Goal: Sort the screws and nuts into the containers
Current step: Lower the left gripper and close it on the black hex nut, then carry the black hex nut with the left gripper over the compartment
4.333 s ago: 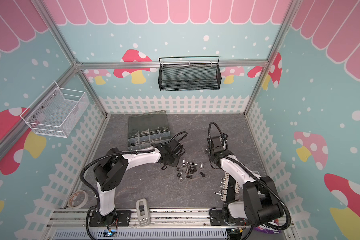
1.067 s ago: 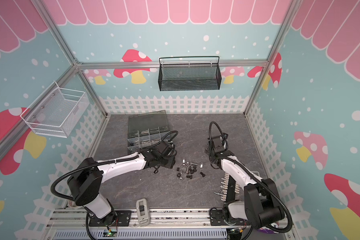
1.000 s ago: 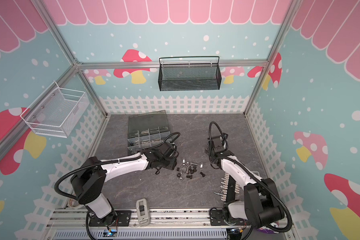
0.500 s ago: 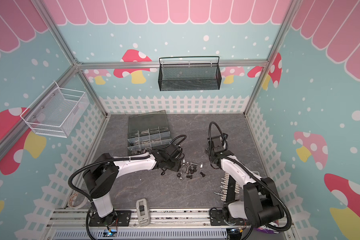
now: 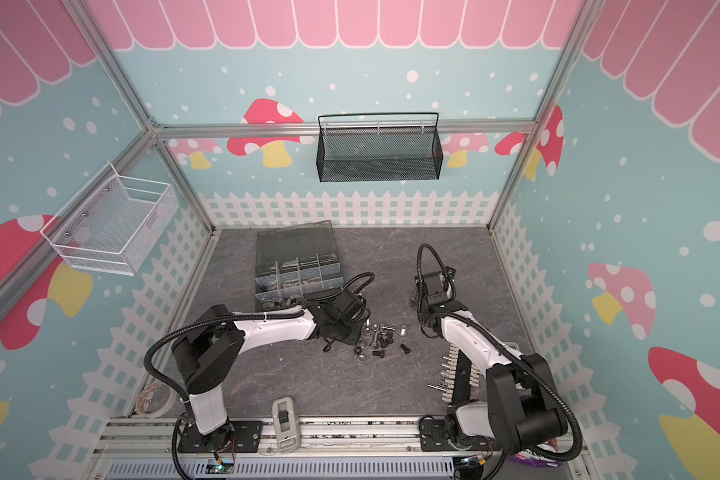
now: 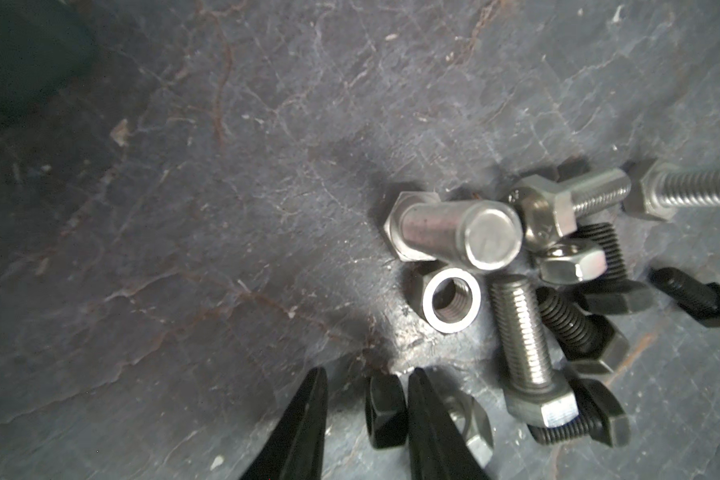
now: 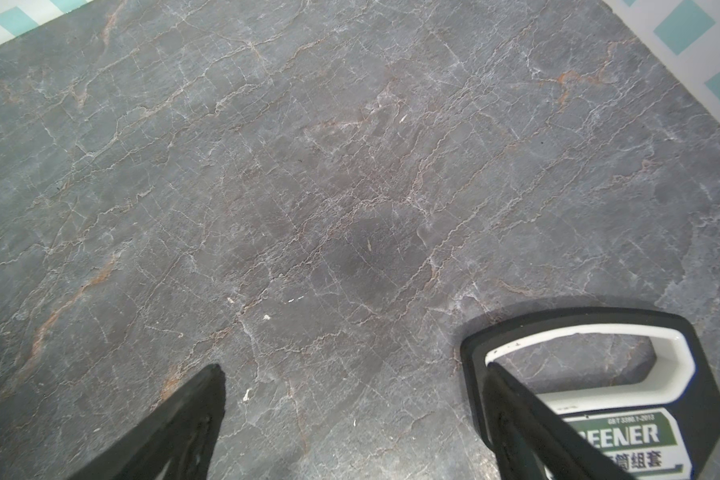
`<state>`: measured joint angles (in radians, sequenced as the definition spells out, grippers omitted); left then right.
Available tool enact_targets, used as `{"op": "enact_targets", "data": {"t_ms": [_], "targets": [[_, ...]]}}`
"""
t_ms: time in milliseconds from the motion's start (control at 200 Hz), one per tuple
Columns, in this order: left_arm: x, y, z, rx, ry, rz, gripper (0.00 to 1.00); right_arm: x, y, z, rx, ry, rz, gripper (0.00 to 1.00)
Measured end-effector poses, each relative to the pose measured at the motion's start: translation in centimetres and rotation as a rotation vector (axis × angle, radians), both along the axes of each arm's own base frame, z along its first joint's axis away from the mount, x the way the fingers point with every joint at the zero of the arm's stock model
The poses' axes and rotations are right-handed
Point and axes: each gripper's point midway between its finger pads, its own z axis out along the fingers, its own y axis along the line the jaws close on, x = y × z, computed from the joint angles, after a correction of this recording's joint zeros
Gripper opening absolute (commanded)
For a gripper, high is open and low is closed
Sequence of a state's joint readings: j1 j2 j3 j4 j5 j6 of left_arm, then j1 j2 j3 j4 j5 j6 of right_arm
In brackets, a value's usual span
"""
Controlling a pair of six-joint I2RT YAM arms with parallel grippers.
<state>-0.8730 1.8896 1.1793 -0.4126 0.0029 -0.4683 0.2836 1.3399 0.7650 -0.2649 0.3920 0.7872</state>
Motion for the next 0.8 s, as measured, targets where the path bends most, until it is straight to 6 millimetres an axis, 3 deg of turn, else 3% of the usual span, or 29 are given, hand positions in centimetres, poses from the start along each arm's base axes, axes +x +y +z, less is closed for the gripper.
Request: {"op": "enact_targets", "data": {"t_ms": [560,800], "targets": [[-0.6,-0.4,-0.5,-0.007,0.024,-0.012,0.15,0.0,0.0,0.0,0.0,0.0,0.0,0.97],[-0.2,0.7,-0.1,0.027,-0.011,0.027,0.1,0.0,0.0,0.0,0.0,0.0,-0.001,0.97]]}}
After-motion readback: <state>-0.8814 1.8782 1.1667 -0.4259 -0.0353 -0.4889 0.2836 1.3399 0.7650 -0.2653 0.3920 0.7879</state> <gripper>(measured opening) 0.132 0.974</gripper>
